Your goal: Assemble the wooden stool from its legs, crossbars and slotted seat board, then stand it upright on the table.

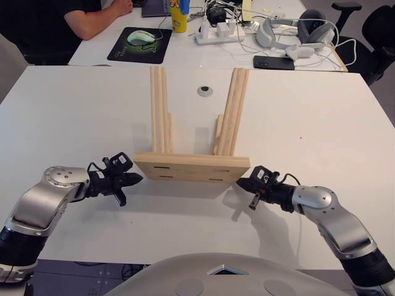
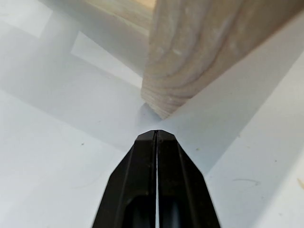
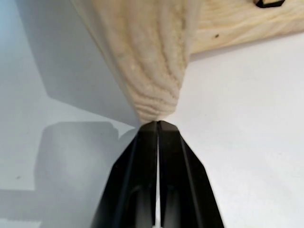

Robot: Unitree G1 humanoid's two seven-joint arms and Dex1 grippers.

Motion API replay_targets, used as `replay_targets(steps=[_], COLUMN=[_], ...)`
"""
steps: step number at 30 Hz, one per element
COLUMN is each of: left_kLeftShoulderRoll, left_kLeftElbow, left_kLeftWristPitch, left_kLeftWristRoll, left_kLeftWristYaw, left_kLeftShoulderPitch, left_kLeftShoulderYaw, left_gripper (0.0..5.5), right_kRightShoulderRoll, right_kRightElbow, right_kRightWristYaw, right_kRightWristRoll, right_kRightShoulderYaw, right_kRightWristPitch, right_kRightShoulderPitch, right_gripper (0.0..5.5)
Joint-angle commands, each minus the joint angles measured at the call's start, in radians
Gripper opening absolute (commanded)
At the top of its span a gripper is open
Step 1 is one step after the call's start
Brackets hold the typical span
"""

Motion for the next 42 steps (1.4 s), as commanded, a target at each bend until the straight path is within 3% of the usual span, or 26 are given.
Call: replay_targets(steps=[1, 21, 36, 42], left_kLeftShoulderRoll=[-0.004, -0.012, -0.035, -0.021], left_kLeftElbow=[0.009, 0.088, 0.024, -0.018], left_kLeftWristPitch=[0.0, -0.061, -0.004, 0.041], left_kLeftWristRoll=[0.009, 0.076, 0.043, 0.006], left_kLeftWristYaw=[0.001, 0.02, 0.017, 0.006], left_kLeftShoulderPitch=[-0.022, -0.057, -0.04, -0.052], left_kLeftShoulderYaw=[-0.008, -0.003, 0.0, 0.029], left_gripper=[0.04, 0.04, 0.04, 0.04], right_kRightShoulderRoll=[0.017, 0.036, 0.045, 0.051], right_kRightElbow=[0.011, 0.054, 0.031, -0.055], right_kRightWristYaw=[0.002, 0.015, 0.028, 0.052], right_kRightWristRoll=[-0.012, -0.034, -0.013, 0.068], right_kRightShoulderYaw=[0.009, 0.016, 0.017, -0.037], right_kRightWristPitch=[-0.01, -0.028, -0.009, 0.041], right_kRightShoulderPitch=[-0.021, -0.05, -0.058, -0.072], right_gripper=[0.0, 0.0, 0.0, 0.0])
